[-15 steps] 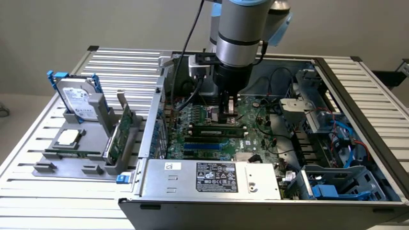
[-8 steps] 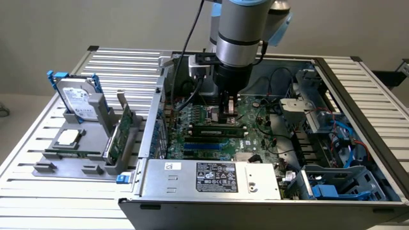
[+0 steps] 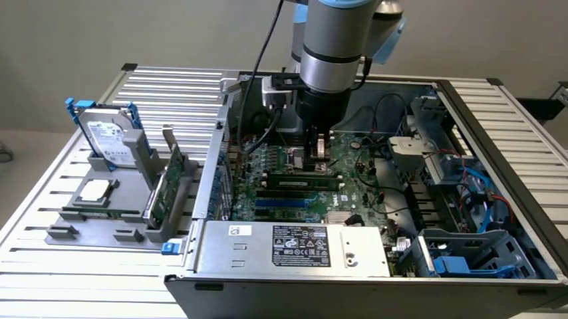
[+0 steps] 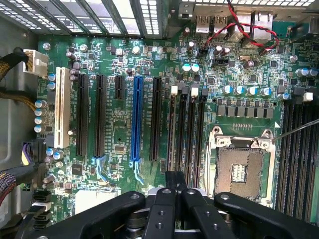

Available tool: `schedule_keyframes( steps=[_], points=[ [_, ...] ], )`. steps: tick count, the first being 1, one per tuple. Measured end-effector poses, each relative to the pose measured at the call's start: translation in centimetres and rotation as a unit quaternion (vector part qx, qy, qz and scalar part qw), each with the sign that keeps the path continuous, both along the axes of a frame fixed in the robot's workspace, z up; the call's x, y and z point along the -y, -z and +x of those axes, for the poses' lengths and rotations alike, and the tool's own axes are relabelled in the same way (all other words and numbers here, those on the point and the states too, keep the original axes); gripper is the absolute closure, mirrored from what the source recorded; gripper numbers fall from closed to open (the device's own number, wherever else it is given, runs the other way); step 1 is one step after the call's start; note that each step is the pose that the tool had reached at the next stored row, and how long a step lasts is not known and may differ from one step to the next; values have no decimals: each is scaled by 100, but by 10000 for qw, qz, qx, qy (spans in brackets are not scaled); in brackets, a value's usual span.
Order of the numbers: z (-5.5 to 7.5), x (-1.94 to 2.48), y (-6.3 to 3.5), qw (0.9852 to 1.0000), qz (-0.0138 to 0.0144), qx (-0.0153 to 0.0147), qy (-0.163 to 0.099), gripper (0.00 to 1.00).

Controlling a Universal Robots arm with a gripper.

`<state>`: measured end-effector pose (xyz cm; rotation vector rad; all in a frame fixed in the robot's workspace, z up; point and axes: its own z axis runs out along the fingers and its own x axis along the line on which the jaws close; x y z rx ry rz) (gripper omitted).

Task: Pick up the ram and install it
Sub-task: 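Press down the ram until it locks into place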

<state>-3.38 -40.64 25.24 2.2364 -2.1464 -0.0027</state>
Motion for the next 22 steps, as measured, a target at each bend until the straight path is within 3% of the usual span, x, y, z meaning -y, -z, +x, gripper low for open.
schedule_keyframes(
  steps=[6, 10, 22],
  points=[
    [-158, -3, 0, 10000, 0, 2, 0, 89],
    [-168, -2, 6, 10000, 1, 2, 0, 89],
    [-189, -15, 196, 10000, 0, 4, 0, 89]
  ],
)
